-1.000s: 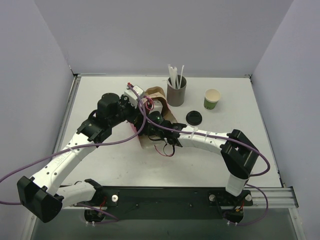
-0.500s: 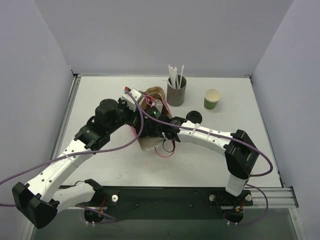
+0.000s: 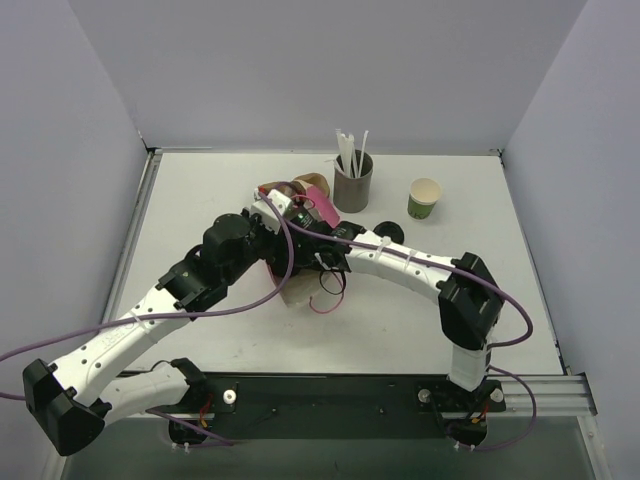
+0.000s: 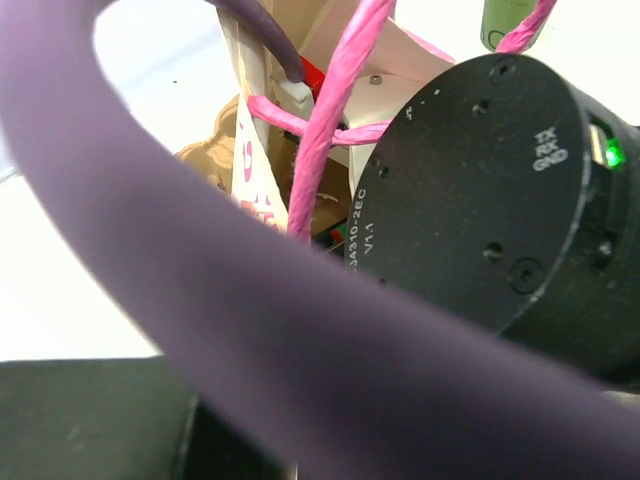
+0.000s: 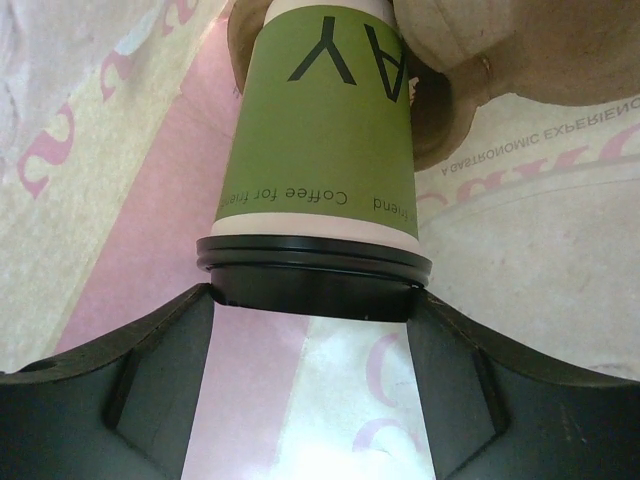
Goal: Pack the takeout coffee
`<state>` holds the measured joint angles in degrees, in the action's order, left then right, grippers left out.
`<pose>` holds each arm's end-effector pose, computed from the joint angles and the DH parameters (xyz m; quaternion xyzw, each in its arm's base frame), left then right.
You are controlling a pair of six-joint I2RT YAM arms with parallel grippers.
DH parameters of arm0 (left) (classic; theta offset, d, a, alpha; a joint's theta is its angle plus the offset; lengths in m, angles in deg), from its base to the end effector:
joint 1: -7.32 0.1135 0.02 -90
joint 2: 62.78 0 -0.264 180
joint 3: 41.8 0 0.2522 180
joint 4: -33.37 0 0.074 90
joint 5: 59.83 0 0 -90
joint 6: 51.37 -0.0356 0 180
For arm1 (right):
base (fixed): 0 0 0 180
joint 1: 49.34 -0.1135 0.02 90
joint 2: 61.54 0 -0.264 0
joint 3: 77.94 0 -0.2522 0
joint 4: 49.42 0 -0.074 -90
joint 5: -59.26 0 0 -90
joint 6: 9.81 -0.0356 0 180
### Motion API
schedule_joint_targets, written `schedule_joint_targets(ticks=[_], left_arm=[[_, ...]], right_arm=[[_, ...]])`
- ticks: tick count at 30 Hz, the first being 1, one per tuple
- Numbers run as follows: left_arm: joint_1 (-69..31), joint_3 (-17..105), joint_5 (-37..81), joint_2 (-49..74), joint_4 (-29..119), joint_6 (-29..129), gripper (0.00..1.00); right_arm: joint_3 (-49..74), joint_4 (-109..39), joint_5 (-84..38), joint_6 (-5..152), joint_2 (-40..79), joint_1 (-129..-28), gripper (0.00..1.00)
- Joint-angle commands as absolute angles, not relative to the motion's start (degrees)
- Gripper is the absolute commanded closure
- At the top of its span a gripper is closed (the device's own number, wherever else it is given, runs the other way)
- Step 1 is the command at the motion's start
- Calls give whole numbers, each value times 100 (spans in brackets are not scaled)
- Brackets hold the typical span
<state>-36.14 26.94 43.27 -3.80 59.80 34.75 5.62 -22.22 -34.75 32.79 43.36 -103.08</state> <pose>0.1773 -0.1569 0.3513 0.2575 0.7572 -0.1148 0.5892 0.2542 0.3423 0.2677 -0.0332 0.8886 0.3327 0.3139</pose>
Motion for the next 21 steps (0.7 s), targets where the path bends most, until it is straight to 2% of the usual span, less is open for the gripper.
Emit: schedule_joint_targets(ticks=[1, 9, 17, 21], left_arm=[[-3961, 2759, 3527, -504, 5891, 3775, 100], [-4005, 3031, 3623, -407, 6058, 4196, 100], [-4102, 3910, 3905, -188, 7138, 4864, 100], [-4189, 4043, 3931, -152, 7482, 5137, 100]], right_arm=[[33, -1915, -3671, 3027, 4507, -10120, 59], [-363, -1360, -3759, 3027, 4797, -10076, 60], [-996, -429, -3311, 3167, 4929, -9900, 60], [-716, -418, -3276, 3150, 4806, -9891, 61]])
